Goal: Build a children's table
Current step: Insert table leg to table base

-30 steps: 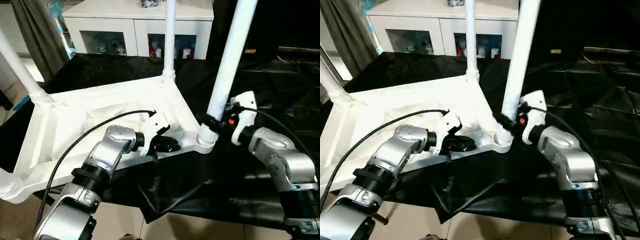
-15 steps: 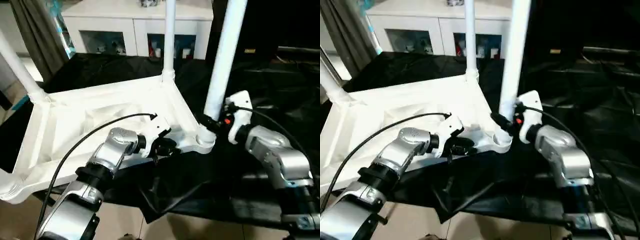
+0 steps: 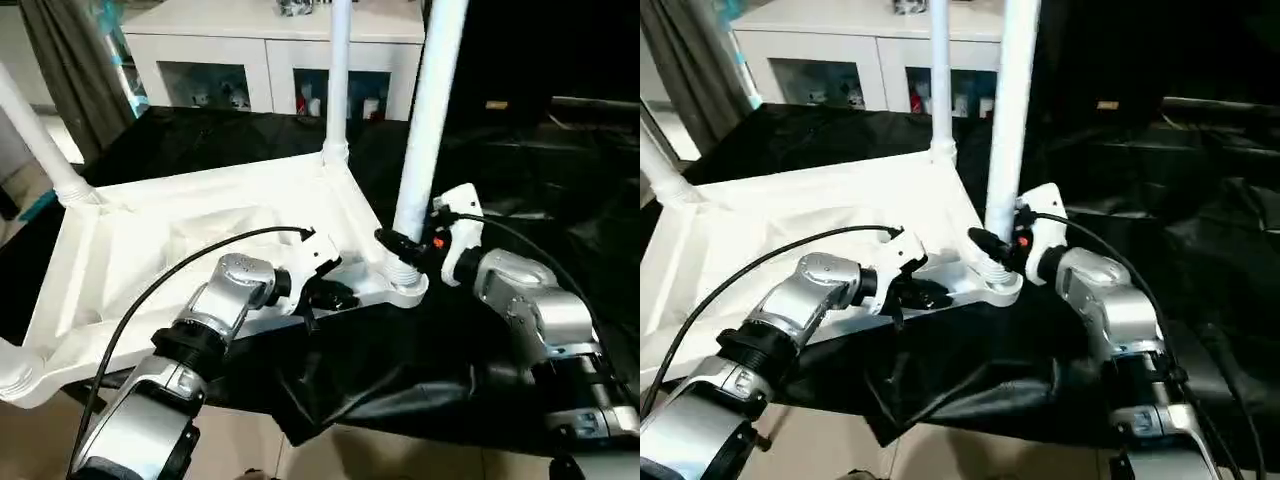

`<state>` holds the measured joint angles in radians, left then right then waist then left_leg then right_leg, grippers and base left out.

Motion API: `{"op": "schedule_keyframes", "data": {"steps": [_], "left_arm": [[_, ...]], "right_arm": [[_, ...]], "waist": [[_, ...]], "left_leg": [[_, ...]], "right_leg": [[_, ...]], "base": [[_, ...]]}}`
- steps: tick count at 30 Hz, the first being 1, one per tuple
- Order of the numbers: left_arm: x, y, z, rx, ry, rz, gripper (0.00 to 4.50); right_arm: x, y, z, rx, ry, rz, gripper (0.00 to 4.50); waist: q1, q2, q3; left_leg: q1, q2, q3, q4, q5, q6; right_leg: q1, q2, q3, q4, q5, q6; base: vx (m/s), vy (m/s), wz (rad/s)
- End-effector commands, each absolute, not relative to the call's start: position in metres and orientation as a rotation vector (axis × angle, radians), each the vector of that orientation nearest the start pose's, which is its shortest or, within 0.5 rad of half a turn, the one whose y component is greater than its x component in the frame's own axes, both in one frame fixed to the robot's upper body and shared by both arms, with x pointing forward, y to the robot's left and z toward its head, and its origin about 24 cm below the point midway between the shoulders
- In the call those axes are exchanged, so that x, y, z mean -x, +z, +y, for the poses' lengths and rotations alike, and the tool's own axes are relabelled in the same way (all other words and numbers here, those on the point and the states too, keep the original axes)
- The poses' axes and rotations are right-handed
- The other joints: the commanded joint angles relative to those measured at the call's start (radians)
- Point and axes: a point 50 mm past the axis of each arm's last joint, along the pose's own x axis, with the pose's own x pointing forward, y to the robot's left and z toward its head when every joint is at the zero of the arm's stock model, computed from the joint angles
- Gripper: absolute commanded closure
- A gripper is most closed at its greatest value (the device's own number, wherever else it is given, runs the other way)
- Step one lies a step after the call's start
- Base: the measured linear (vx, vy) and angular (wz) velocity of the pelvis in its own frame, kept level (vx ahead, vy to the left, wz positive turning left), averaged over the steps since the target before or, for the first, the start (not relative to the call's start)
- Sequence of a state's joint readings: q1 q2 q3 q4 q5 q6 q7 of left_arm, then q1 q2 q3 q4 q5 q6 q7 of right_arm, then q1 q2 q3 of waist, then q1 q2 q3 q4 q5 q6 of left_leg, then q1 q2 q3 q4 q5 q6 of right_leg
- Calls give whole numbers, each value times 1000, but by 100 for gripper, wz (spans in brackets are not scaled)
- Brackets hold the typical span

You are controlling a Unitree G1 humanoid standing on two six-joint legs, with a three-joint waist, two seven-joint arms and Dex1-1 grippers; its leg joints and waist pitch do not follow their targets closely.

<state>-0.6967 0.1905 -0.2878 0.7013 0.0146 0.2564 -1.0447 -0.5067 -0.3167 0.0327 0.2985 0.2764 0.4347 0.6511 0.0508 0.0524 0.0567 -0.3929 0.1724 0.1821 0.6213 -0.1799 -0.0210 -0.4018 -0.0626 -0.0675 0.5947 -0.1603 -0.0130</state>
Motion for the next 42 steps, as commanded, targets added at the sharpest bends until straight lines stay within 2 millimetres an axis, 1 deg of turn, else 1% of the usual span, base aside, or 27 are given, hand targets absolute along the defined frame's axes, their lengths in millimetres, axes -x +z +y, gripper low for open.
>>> {"op": "schedule_keyframes", "data": {"steps": [1, 2, 3, 4, 6, 9, 13, 17, 20, 21, 22, 23, 24, 28, 30, 31, 32, 33, 34, 35, 36, 37, 38, 39, 40, 41, 42], "left_arm": [[-331, 46, 89, -265, -1214, 518, 432], [-331, 46, 90, -263, -1214, 516, 442], [-331, 46, 90, -263, -1214, 516, 448], [-331, 46, 91, -265, -1212, 515, 450], [-330, 46, 92, -266, -1210, 513, 450], [-330, 47, 93, -272, -1212, 494, 450], [-331, 49, 92, -266, -1218, 478, 450], [-330, 52, 91, -277, -1243, 456, 450], [-328, 52, 90, -285, -1257, 453, 450], [-327, 52, 90, -285, -1259, 454, 450], [-327, 52, 91, -285, -1255, 452, 450], [-327, 52, 91, -285, -1252, 451, 450], [-327, 52, 92, -287, -1248, 450, 450], [-327, 53, 94, -288, -1240, 446, 450], [-327, 53, 95, -288, -1232, 442, 450], [-328, 54, 96, -287, -1217, 436, 450], [-329, 54, 97, -290, -1207, 429, 450], [-330, 56, 97, -289, -1196, 423, 450], [-330, 56, 97, -289, -1192, 421, 450], [-332, 57, 97, -287, -1182, 411, 450], [-333, 58, 97, -287, -1175, 403, 450], [-333, 59, 97, -286, -1172, 400, 450], [-334, 60, 97, -286, -1169, 396, 450], [-336, 61, 98, -286, -1155, 387, 450], [-336, 62, 98, -285, -1152, 385, 450], [-337, 62, 98, -283, -1147, 383, 450], [-338, 63, 99, -284, -1144, 383, 450]], "right_arm": [[-332, 87, -155, -2, 717, 270, 260], [-332, 87, -157, 4, 724, 278, 260], [-332, 87, -157, 4, 724, 278, 260], [-331, 88, -160, 4, 730, 278, 260], [-331, 90, -161, 3, 736, 277, 260], [-328, 95, -166, 2, 748, 271, 260], [-327, 97, -169, -3, 746, 266, 260], [-329, 91, -169, -31, 737, 272, 260], [-334, 84, -166, -67, 722, 276, 260], [-335, 82, -165, -81, 720, 275, 260], [-336, 80, -166, -118, 713, 280, 260], [-336, 79, -166, -134, 711, 282, 260], [-335, 75, -168, -165, 699, 287, 260], [-329, 66, -172, -213, 682, 300, 260], [-327, 62, -173, -230, 676, 302, 260], [-323, 57, -175, -267, 664, 298, 260], [-322, 54, -175, -288, 657, 296, 260], [-320, 52, -176, -312, 649, 292, 260], [-320, 51, -176, -319, 647, 291, 260], [-317, 47, -177, -342, 637, 291, 260], [-315, 43, -178, -357, 630, 289, 260], [-313, 40, -178, -369, 622, 291, 260], [-312, 38, -179, -375, 617, 292, 261], [-308, 32, -179, -384, 607, 295, 261], [-307, 31, -179, -386, 605, 295, 261], [-305, 28, -178, -393, 600, 295, 261], [-302, 25, -178, -378, 598, 296, 261]], "waist": [[0, -28, -68], [0, -27, -67], [1, -33, -66], [0, -31, -65], [-1, -32, -65], [-2, -36, -65], [-3, -36, -65], [-5, -33, -65], [-7, -29, -67], [-9, -30, -67], [-10, -29, -67], [-9, -32, -67], [-9, -31, -67], [-8, -31, -66], [-7, -28, -66], [-6, -24, -66], [-6, -25, -66], [-5, -20, -66], [-5, -24, -66], [-5, -24, -66], [-6, -14, -64], [-7, -16, -64], [-6, -16, -64], [-4, -5, -65], [-6, -10, -64], [-5, -9, -65], [-6, -4, -64]], "left_leg": [[26, 53, -25, -81, -233, 36], [26, 54, -25, -81, -236, 34], [27, 53, -25, -81, -239, 34], [26, 53, -25, -82, -243, 32], [25, 54, -27, -83, -245, 32], [23, 54, -25, -82, -236, 37], [25, 52, -25, -81, -240, 39], [22, 54, -26, -83, -235, 39], [24, 54, -27, -81, -242, 35], [23, 54, -26, -81, -242, 35], [22, 54, -26, -82, -236, 35], [22, 55, -26, -83, -235, 37], [21, 56, -27, -84, -233, 39], [23, 56, -25, -85, -239, 38], [23, 56, -25, -85, -242, 36], [25, 56, -25, -86, -247, 34], [25, 56, -26, -86, -249, 33], [25, 56, -26, -86, -251, 33], [24, 56, -26, -87, -251, 32], [24, 55, -26, -88, -252, 33], [27, 55, -26, -89, -266, 29], [27, 56, -26, -89, -275, 28], [27, 56, -28, -90, -288, 21], [28, 56, -30, -91, -291, 18], [28, 56, -29, -92, -299, 18], [27, 56, -30, -92, -299, 17], [28, 56, -29, -93, -308, 16]], "right_leg": [[42, -90, 45, -87, -405, -171], [40, -91, 45, -88, -418, -167], [40, -92, 45, -90, -433, -161], [40, -93, 45, -92, -448, -155], [41, -92, 44, -92, -449, -151], [41, -92, 45, -92, -439, -154], [38, -92, 45, -94, -456, -152], [38, -92, 45, -92, -443, -156], [38, -94, 44, -91, -437, -167], [37, -93, 44, -93, -430, -173], [40, -92, 44, -89, -412, -178], [42, -92, 44, -88, -404, -180], [42, -92, 45, -85, -393, -186], [41, -93, 45, -86, -399, -187], [41, -94, 46, -89, -407, -183], [39, -93, 46, -90, -410, -182], [41, -93, 46, -90, -409, -182], [40, -94, 46, -90, -408, -183], [41, -94, 46, -91, -404, -184], [41, -94, 46, -91, -406, -184], [38, -92, 45, -94, -417, -184], [38, -92, 44, -95, -424, -182], [39, -93, 44, -96, -437, -179], [39, -94, 44, -95, -437, -179], [38, -92, 44, -98, -435, -179], [40, -92, 43, -96, -431, -180], [37, -92, 44, -98, -432, -180]], "base": [[0, 0, 0], [0, 0, 0], [0, 0, 0], [0, 0, 0], [0, 0, 0], [0, 0, 0], [0, 0, 0], [0, 0, 0], [0, 0, 0], [0, 0, 0], [0, 0, 0], [0, 0, 0], [0, 0, 0], [0, 0, 0], [0, 0, 0], [0, 0, 0], [0, 0, 0], [0, 0, 0], [0, 0, 0], [0, 0, 0], [0, 0, 0], [0, 0, 0], [0, 0, 0], [0, 0, 0], [0, 0, 0], [0, 0, 0], [0, 0, 0]]}}
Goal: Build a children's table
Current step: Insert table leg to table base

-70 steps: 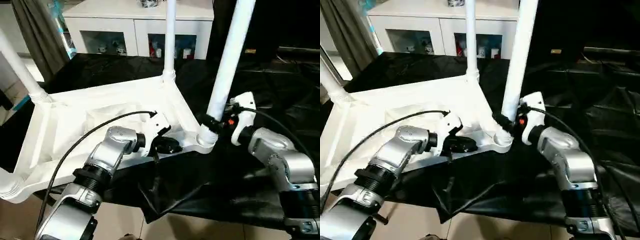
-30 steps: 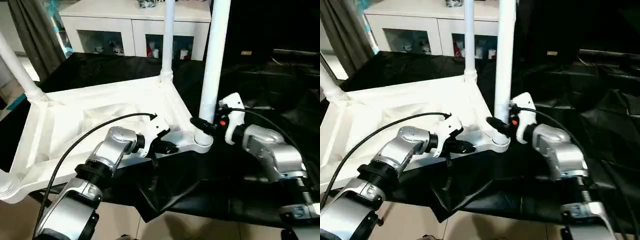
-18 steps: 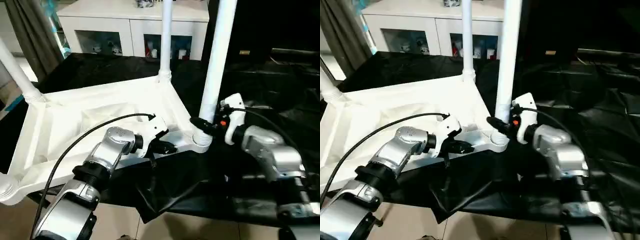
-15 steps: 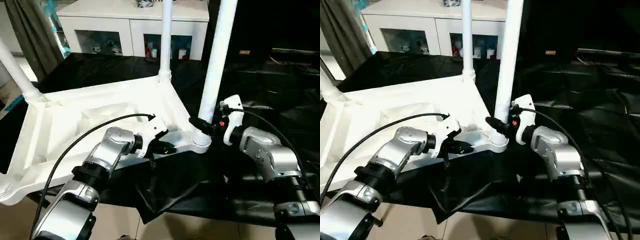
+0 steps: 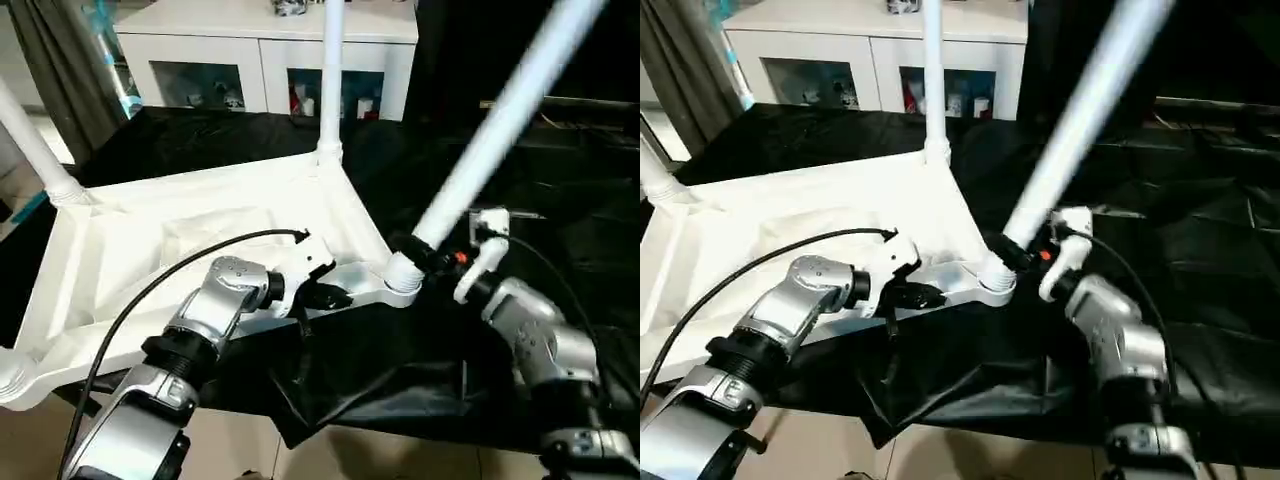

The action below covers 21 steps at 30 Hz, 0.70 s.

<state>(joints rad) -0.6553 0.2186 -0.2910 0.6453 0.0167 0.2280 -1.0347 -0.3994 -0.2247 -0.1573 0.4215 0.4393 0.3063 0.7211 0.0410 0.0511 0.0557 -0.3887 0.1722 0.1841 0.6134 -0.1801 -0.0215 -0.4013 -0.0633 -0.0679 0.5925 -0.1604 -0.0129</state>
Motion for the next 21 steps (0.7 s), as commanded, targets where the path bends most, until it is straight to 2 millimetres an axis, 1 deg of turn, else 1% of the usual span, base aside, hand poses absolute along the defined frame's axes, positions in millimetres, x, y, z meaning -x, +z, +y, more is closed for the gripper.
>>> {"op": "schedule_keyframes", "data": {"steps": [1, 2, 3, 5, 6, 7, 10, 11, 12, 13, 15, 17, 18, 19, 20, 21], "left_arm": [[-338, 63, 99, -287, -1144, 384, 450], [-338, 63, 99, -287, -1144, 385, 450], [-338, 63, 100, -290, -1144, 386, 450], [-338, 63, 101, -300, -1145, 389, 450], [-338, 63, 101, -306, -1146, 390, 450], [-338, 63, 101, -314, -1148, 391, 450], [-338, 62, 102, -333, -1152, 394, 450], [-337, 61, 102, -342, -1155, 396, 450], [-337, 61, 102, -345, -1158, 398, 450], [-337, 61, 101, -351, -1164, 400, 450], [-337, 60, 101, -356, -1168, 403, 450], [-336, 60, 101, -372, -1178, 409, 450], [-336, 60, 101, -375, -1182, 410, 450], [-335, 59, 101, -386, -1196, 414, 450], [-334, 60, 100, -392, -1210, 419, 450], [-334, 60, 100, -399, -1224, 420, 450]], "right_arm": [[-297, 21, -177, -323, 603, 305, 261], [-297, 20, -177, -315, 603, 307, 261], [-295, 19, -176, -268, 609, 311, 261], [-293, 20, -174, -196, 625, 310, 261], [-293, 21, -173, -168, 633, 307, 261], [-294, 23, -171, -122, 648, 302, 261], [-296, 28, -167, -55, 677, 297, 261], [-298, 30, -164, -22, 697, 295, 261], [-300, 33, -161, 2, 711, 294, 261], [-302, 34, -160, 18, 723, 293, 261], [-304, 36, -159, 29, 732, 293, 261], [-307, 38, -155, 52, 777, 306, 261], [-308, 38, -155, 57, 790, 312, 261], [-309, 39, -153, 76, 833, 330, 261], [-309, 38, -153, 85, 861, 350, 261], [-309, 37, -153, 92, 884, 365, 261]], "waist": [[5, -2, -63], [5, -3, -63], [6, 0, -62], [4, -1, -60], [3, -3, -60], [3, -2, -59], [1, -5, -59], [1, -3, -59], [-5, -19, -59], [-2, -9, -58], [-7, -9, -57], [-9, -23, -56], [-10, -17, -56], [-12, -26, -56], [-12, -30, -56], [-9, -26, -57]], "left_leg": [[25, 57, -33, -87, -317, 13], [25, 56, -32, -87, -319, 13], [24, 56, -33, -88, -323, 9], [28, 55, -34, -89, -343, 6], [29, 53, -33, -88, -347, 5], [30, 53, -33, -87, -347, 6], [27, 53, -35, -89, -343, 10], [28, 53, -36, -89, -344, 10], [24, 54, -34, -90, -342, 14], [27, 54, -36, -89, -345, 14], [25, 53, -37, -89, -356, 13], [26, 53, -36, -88, -357, 17], [23, 54, -38, -90, -355, 17], [25, 55, -38, -89, -358, 17], [24, 55, -37, -89, -356, 19], [27, 55, -36, -88, -350, 22]], "right_leg": [[37, -91, 43, -96, -439, -178], [37, -92, 43, -97, -440, -176], [36, -92, 44, -98, -448, -171], [35, -92, 42, -102, -480, -163], [34, -91, 42, -105, -501, -157], [33, -91, 42, -107, -517, -150], [33, -90, 42, -108, -533, -139], [32, -90, 42, -108, -531, -139], [34, -89, 41, -108, -528, -139], [32, -92, 42, -108, -540, -139], [32, -91, 40, -110, -558, -132], [29, -93, 40, -111, -574, -129], [32, -93, 40, -110, -576, -127], [30, -94, 39, -110, -576, -128], [31, -93, 39, -110, -574, -129], [29, -96, 42, -110, -567, -132]], "base": [[0, 0, 0], [0, 0, 0], [0, 0, 0], [0, 0, 0], [0, 0, 0], [0, 0, 0], [0, 0, 0], [0, 0, 0], [0, 0, 0], [0, 0, 0], [0, 0, 0], [0, 0, 0], [0, 0, 0], [0, 0, 0], [0, 0, 0], [0, 0, 0]]}}
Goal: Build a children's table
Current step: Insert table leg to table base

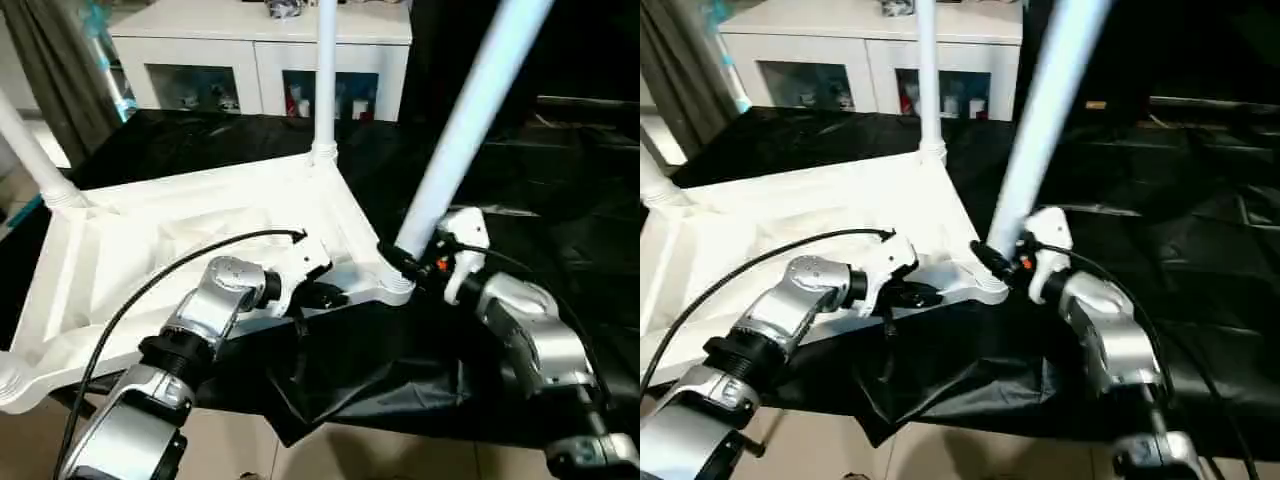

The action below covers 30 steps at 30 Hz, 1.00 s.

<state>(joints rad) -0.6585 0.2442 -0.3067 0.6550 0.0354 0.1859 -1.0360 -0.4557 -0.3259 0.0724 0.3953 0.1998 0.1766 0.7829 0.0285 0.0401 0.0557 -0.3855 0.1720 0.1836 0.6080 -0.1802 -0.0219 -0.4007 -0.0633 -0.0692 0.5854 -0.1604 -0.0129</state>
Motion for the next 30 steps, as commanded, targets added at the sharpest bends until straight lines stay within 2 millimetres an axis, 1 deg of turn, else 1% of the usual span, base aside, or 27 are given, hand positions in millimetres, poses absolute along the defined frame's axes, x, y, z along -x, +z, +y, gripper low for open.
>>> {"op": "schedule_keyframes", "data": {"steps": [1, 2, 3, 4, 5, 7, 8, 10, 13, 14, 17, 19, 20, 23, 24, 25, 26, 27, 28, 29, 30], "left_arm": [[-333, 60, 100, -409, -1249, 421, 450], [-332, 61, 99, -412, -1264, 423, 450], [-331, 61, 99, -419, -1280, 424, 450], [-330, 62, 99, -428, -1302, 423, 450], [-329, 63, 98, -434, -1323, 422, 450], [-327, 64, 98, -448, -1364, 420, 450], [-326, 65, 98, -451, -1383, 422, 450], [-324, 67, 99, -455, -1413, 424, 450], [-322, 70, 100, -460, -1436, 427, 450], [-323, 71, 101, -464, -1430, 425, 450], [-326, 72, 102, -457, -1374, 417, 450], [-329, 73, 102, -438, -1327, 405, 450], [-332, 74, 103, -422, -1289, 402, 450], [-334, 75, 102, -398, -1247, 402, 450], [-336, 75, 101, -392, -1233, 397, 450], [-340, 78, 101, -372, -1182, 399, 450], [-342, 79, 101, -364, -1160, 400, 450], [-344, 80, 100, -359, -1134, 403, 450], [-346, 80, 99, -358, -1118, 403, 450], [-349, 81, 97, -361, -1078, 407, 450], [-353, 82, 96, -364, -1038, 411, 450]], "right_arm": [[-310, 35, -154, 96, 908, 382, 261], [-310, 35, -154, 95, 920, 391, 261], [-311, 34, -154, 89, 934, 397, 261], [-311, 34, -155, 80, 952, 401, 261], [-311, 33, -156, 78, 961, 407, 261], [-311, 33, -159, 90, 994, 411, 261], [-310, 32, -160, 93, 1008, 414, 261], [-310, 33, -163, 97, 1033, 412, 261], [-309, 33, -167, 128, 1067, 409, 261], [-309, 33, -168, 135, 1071, 401, 261], [-309, 33, -167, 129, 1053, 376, 261], [-309, 31, -166, 112, 1021, 355, 261], [-309, 29, -165, 96, 990, 343, 261], [-311, 26, -165, 83, 920, 329, 261], [-313, 24, -165, 79, 877, 328, 261], [-319, 20, -165, 77, 780, 336, 261], [-321, 19, -165, 76, 731, 341, 261], [-324, 17, -165, 61, 677, 348, 261], [-326, 16, -165, 51, 644, 352, 261], [-329, 16, -163, 45, 596, 354, 261], [-332, 15, -162, 41, 552, 355, 261]], "waist": [[3, -15, -56], [3, -15, -57], [4, -15, -58], [4, -19, -59], [5, -20, -61], [9, -20, -64], [10, -20, -65], [14, -21, -68], [19, -22, -69], [20, -25, -66], [22, -24, -62], [21, -26, -59], [20, -27, -55], [17, -26, -49], [14, -27, -46], [9, -25, -43], [5, -25, -41], [-1, -23, -39], [-7, -26, -38], [-8, -27, -36], [-10, -23, -34]], "left_leg": [[23, 57, -36, -83, -348, 24], [22, 58, -35, -85, -345, 24], [23, 59, -35, -85, -344, 23], [19, 59, -35, -87, -331, 26], [19, 60, -34, -87, -325, 27], [21, 62, -31, -85, -308, 31], [20, 62, -30, -85, -300, 32], [20, 64, -28, -86, -272, 37], [20, 64, -26, -84, -258, 43], [19, 65, -24, -85, -254, 46], [22, 64, -25, -87, -265, 43], [23, 64, -25, -88, -285, 38], [25, 64, -26, -90, -308, 30], [30, 63, -30, -93, -350, 14], [32, 62, -32, -95, -376, 8], [34, 63, -35, -97, -400, -4], [35, 62, -37, -98, -417, -10], [36, 60, -42, -99, -452, -26], [34, 58, -47, -100, -472, -30], [33, 58, -48, -101, -482, -31], [39, 58, -47, -101, -500, -33]], "right_leg": [[28, -94, 44, -102, -551, -139], [30, -94, 44, -101, -538, -141], [30, -94, 45, -100, -526, -145], [35, -93, 46, -93, -479, -160], [35, -94, 46, -91, -464, -165], [36, -95, 48, -87, -414, -189], [38, -94, 49, -84, -398, -193], [42, -92, 49, -76, -324, -217], [45, -93, 48, -71, -293, -234], [43, -92, 48, -72, -289, -235], [42, -92, 48, -75, -319, -229], [39, -92, 49, -80, -354, -218], [36, -93, 48, -84, -399, -207], [30, -94, 47, -94, -472, -190], [27, -94, 45, -100, -515, -174], [23, -95, 43, -102, -549, -162], [21, -94, 41, -104, -570, -157], [19, -93, 36, -107, -605, -141], [22, -94, 32, -112, -622, -126], [21, -93, 31, -113, -632, -119], [15, -94, 30, -119, -641, -112]], "base": [[0, 0, 0], [0, 0, 0], [0, 0, 0], [0, 0, 0], [0, 0, 0], [0, 0, 0], [0, 0, 0], [0, 0, 0], [0, 0, 0], [0, 0, 0], [0, 0, 0], [0, 0, 0], [0, 0, 0], [0, 0, 0], [0, 0, 0], [0, 0, 0], [0, 0, 0], [0, 0, 0], [-50, 20, -11], [0, 0, 0], [0, 0, 0]]}}
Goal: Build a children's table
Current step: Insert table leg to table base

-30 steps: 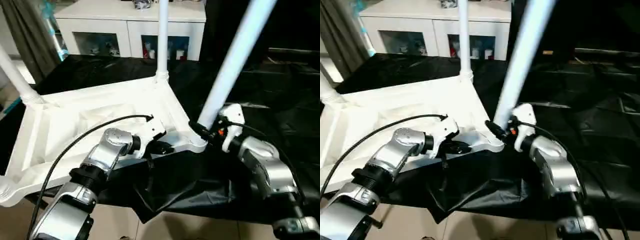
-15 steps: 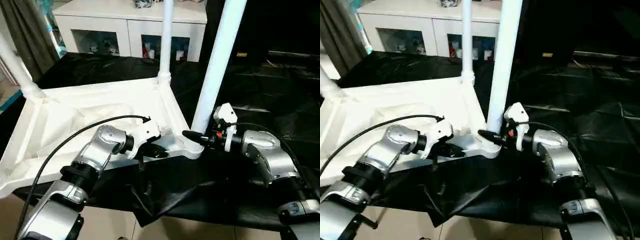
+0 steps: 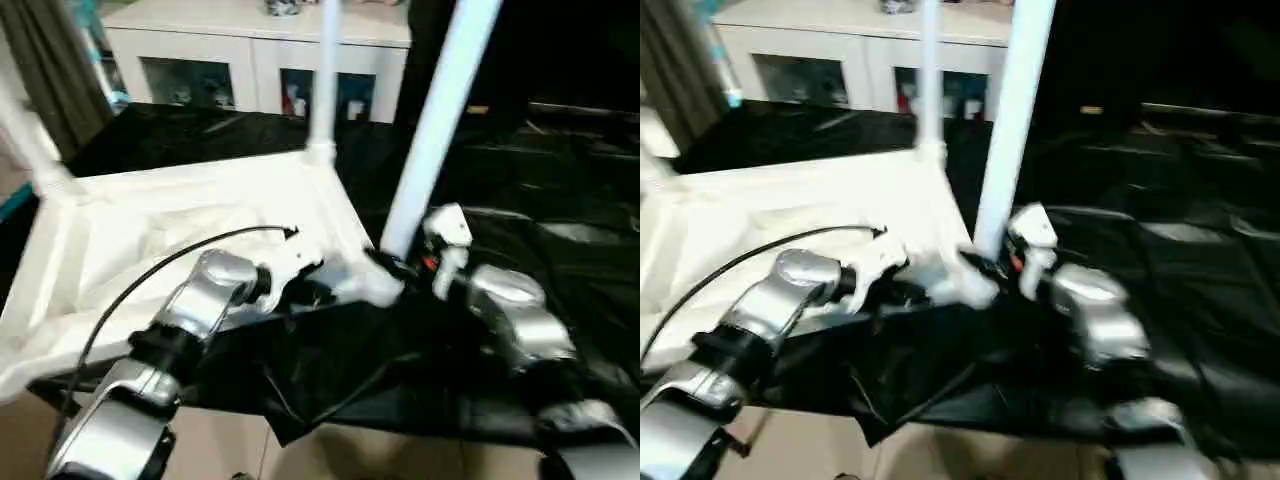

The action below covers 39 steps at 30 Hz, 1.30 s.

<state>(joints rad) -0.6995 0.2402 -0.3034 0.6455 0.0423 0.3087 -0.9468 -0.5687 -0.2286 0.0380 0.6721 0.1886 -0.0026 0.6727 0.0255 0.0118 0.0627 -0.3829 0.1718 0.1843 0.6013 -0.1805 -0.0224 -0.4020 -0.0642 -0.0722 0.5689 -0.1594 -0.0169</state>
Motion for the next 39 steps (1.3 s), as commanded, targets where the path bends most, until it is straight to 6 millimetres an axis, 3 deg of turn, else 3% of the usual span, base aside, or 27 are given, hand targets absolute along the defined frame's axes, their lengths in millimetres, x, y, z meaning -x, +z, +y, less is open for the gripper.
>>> {"op": "schedule_keyframes", "data": {"steps": [1, 3, 5, 6, 7, 8, 9, 10, 11, 12, 13, 14, 15, 16, 17, 18, 19, 20, 21, 22, 23, 24, 25, 26, 27, 30, 39], "left_arm": [[-357, 83, 93, -353, -985, 419, 450], [-364, 84, 86, -326, -884, 433, 450], [-368, 85, 79, -324, -806, 446, 450], [-370, 85, 69, -312, -761, 451, 450], [-370, 86, 64, -303, -747, 453, 450], [-370, 86, 57, -296, -739, 452, 450], [-369, 86, 49, -303, -739, 452, 450], [-369, 86, 44, -305, -741, 453, 450], [-368, 86, 33, -301, -731, 456, 450], [-367, 86, 30, -302, -731, 458, 450], [-367, 85, 27, -296, -730, 461, 450], [-367, 85, 25, -291, -728, 464, 450], [-367, 85, 25, -289, -727, 466, 450], [-367, 85, 24, -286, -723, 470, 450], [-367, 84, 24, -284, -721, 473, 450], [-368, 84, 24, -284, -719, 475, 450], [-368, 84, 25, -283, -715, 478, 450], [-369, 84, 26, -284, -712, 479, 450], [-369, 84, 26, -284, -710, 480, 450], [-370, 84, 27, -285, -708, 481, 450], [-371, 84, 28, -287, -710, 479, 450], [-371, 84, 29, -288, -712, 477, 450], [-372, 85, 29, -289, -721, 470, 450], [-372, 86, 30, -290, -728, 466, 450], [-371, 87, 30, -305, -765, 448, 450], [-370, 89, 31, -322, -827, 427, 450], [-354, 91, 60, -388, -1166, 393, 450]], "right_arm": [[-335, 15, -158, 39, 511, 358, 261], [-341, 13, -151, 30, 425, 373, 261], [-346, 13, -143, 4, 367, 389, 261], [-351, 13, -135, -12, 314, 411, 261], [-353, 13, -132, -17, 289, 423, 261], [-354, 13, -128, -22, 279, 430, 261], [-356, 14, -123, -26, 271, 438, 261], [-356, 14, -120, -25, 268, 444, 261], [-358, 15, -113, -31, 263, 456, 261], [-359, 15, -112, -26, 259, 461, 261], [-359, 16, -110, -26, 264, 465, 261], [-360, 16, -109, -26, 263, 467, 261], [-360, 16, -108, -27, 264, 468, 261], [-361, 17, -107, -31, 258, 468, 261], [-362, 17, -107, -30, 257, 470, 261], [-362, 18, -106, -30, 258, 471, 261], [-363, 19, -106, -30, 257, 471, 261], [-364, 20, -104, -31, 264, 469, 261], [-364, 21, -104, -32, 266, 468, 261], [-365, 22, -103, -35, 271, 467, 261], [-366, 23, -102, -37, 274, 465, 261], [-366, 24, -101, -37, 275, 464, 261], [-367, 25, -100, -38, 281, 461, 261], [-368, 26, -100, -39, 285, 460, 261], [-369, 28, -98, -31, 319, 458, 261], [-370, 31, -98, -12, 374, 459, 261], [-357, 35, -121, 83, 790, 474, 261]], "waist": [[-9, 5, -38], [-13, 6, -36], [-14, 10, -31], [-17, 13, -26], [-22, 19, -24], [-25, 22, -23], [-23, 29, -19], [-24, 30, -20], [-20, 30, -22], [-26, 17, -18], [-34, 13, -8], [-38, 14, -7], [-42, 34, -3], [-35, 46, -4], [7, 63, -13], [-3, 7, -22], [5, -38, -33], [22, -42, -35], [38, -43, -34], [55, -15, -48], [48, -11, -53], [43, -1, -57], [40, 1, -59], [38, 0, -58], [36, -2, -62], [38, -1, -62], [33, 1, -62]], "left_leg": [[40, 57, -50, -94, -518, -36], [40, 56, -50, -96, -533, -35], [55, 53, -46, -91, -560, -35], [70, 53, -48, -86, -603, -34], [67, 59, -55, -94, -637, -38], [63, 64, -58, -104, -663, -41], [50, 80, -64, -129, -727, -48], [45, 85, -63, -141, -753, -57], [55, 82, -53, -146, -777, -73], [79, 57, -43, -114, -758, -68], [109, 33, -36, -74, -712, -42], [108, 31, -39, -67, -684, -31], [80, 57, -52, -100, -729, -31], [30, 90, -62, -153, -803, -46], [-12, 110, -31, -239, -916, -82], [64, 86, -16, -206, -842, -63], [105, 28, -22, -65, -607, -49], [80, 11, -14, -33, -446, -9], [-1, 25, -39, -42, -189, 42], [-10, 48, -43, -84, -82, 38], [-9, 54, -44, -89, -73, 40], [4, 62, -43, -93, -132, 44], [14, 64, -37, -91, -189, 43], [14, 63, -34, -91, -205, 43], [11, 60, -32, -89, -207, 46], [9, 59, -30, -90, -217, 59], [7, 67, -29, -89, -222, 60]], "right_leg": [[14, -93, 29, -107, -647, -106], [17, -91, 22, -111, -642, -100], [3, -88, 12, -122, -652, -99], [1, -89, -11, -136, -665, -83], [14, -87, -27, -136, -636, -67], [20, -82, -32, -132, -608, -61], [38, -76, -34, -104, -527, -64], [44, -76, -31, -90, -487, -71], [31, -79, -21, -86, -453, -91], [4, -92, -27, -125, -553, -89], [-16, -96, -68, -180, -710, -32], [-4, -101, -82, -193, -753, -3], [35, -89, -105, -169, -717, 27], [86, -75, -83, -72, -585, 4], [108, -38, -61, 81, -205, -66], [40, -56, -4, 42, -261, -80], [-29, -141, 34, -93, -658, -81], [-4, -166, 49, -117, -777, -64], [65, -193, 65, -104, -803, -48], [65, -147, 36, -76, -579, -87], [59, -123, 29, -56, -446, -111], [48, -104, 28, -43, -283, -167], [45, -107, 35, -39, -200, -223], [47, -105, 36, -37, -178, -244], [55, -105, 35, -36, -164, -255], [62, -108, 32, -45, -203, -252], [68, -108, 35, -40, -206, -264]], "base": [[0, 0, 0], [0, 0, 0], [0, 0, 0], [0, 0, 0], [0, 0, 0], [-36, 64, -5], [0, 0, 0], [0, 0, 0], [0, 0, 0], [0, 0, 0], [0, 0, 0], [0, 0, 0], [0, 0, 0], [0, 0, 0], [0, 0, 0], [0, 0, 0], [98, -108, 16], [125, -90, -18], [125, -90, -18], [100, -26, -27], [0, 0, 0], [60, -24, -8], [51, -24, 3], [63, -22, 1], [0, 0, 0], [0, 0, 0], [0, 0, 0]]}}
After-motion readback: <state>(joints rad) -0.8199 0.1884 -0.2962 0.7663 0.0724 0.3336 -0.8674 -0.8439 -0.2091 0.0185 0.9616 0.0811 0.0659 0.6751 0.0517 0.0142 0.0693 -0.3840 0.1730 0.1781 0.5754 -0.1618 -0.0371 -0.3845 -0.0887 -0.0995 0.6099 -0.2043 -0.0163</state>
